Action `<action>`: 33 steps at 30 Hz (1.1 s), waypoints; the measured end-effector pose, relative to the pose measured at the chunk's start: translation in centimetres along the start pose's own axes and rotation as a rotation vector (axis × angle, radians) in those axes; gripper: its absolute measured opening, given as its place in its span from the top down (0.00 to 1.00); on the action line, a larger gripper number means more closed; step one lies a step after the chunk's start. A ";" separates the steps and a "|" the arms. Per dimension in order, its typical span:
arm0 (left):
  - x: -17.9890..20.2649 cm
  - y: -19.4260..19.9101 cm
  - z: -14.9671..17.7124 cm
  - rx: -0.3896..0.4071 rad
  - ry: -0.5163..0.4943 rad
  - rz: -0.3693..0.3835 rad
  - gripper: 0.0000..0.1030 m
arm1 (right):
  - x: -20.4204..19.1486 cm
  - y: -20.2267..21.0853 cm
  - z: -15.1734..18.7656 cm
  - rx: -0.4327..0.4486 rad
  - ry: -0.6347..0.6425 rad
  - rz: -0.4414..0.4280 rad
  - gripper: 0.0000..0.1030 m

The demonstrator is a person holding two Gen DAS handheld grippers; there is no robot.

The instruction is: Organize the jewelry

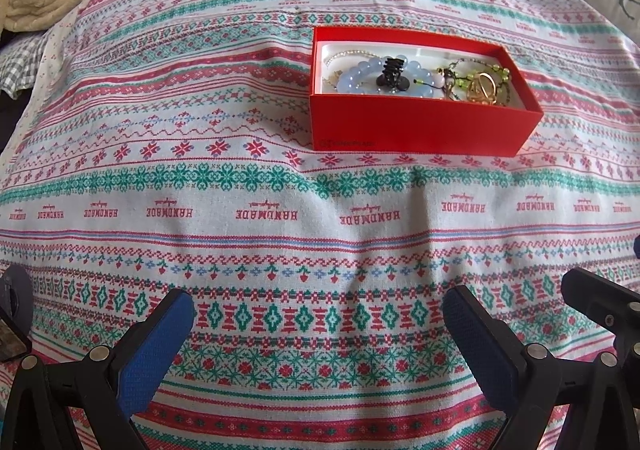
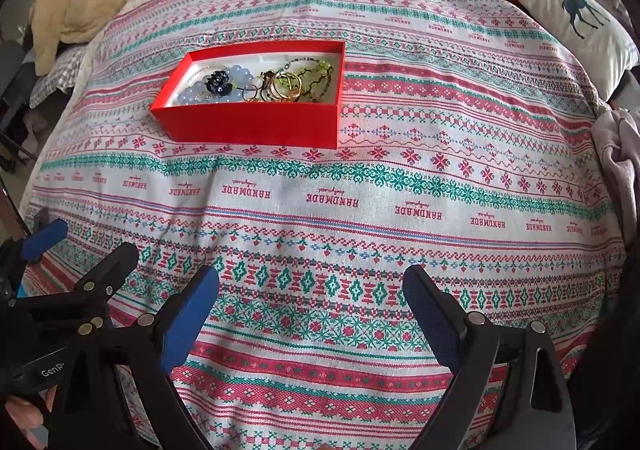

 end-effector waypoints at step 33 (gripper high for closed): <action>-0.2 0.0 0.0 0.001 -0.006 -0.006 0.01 | -0.1 0.0 0.1 0.000 0.001 0.001 0.08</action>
Point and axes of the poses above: each gripper's, at about its wrist camera, not at the fingertips, and y roughly against the way its jaws point, x to its right, z to its underside, the point moved 2 cm from there along -y, roughly the way its jaws point, and after that the axes turned 6 degrees about -x, right-handed, at the moved point
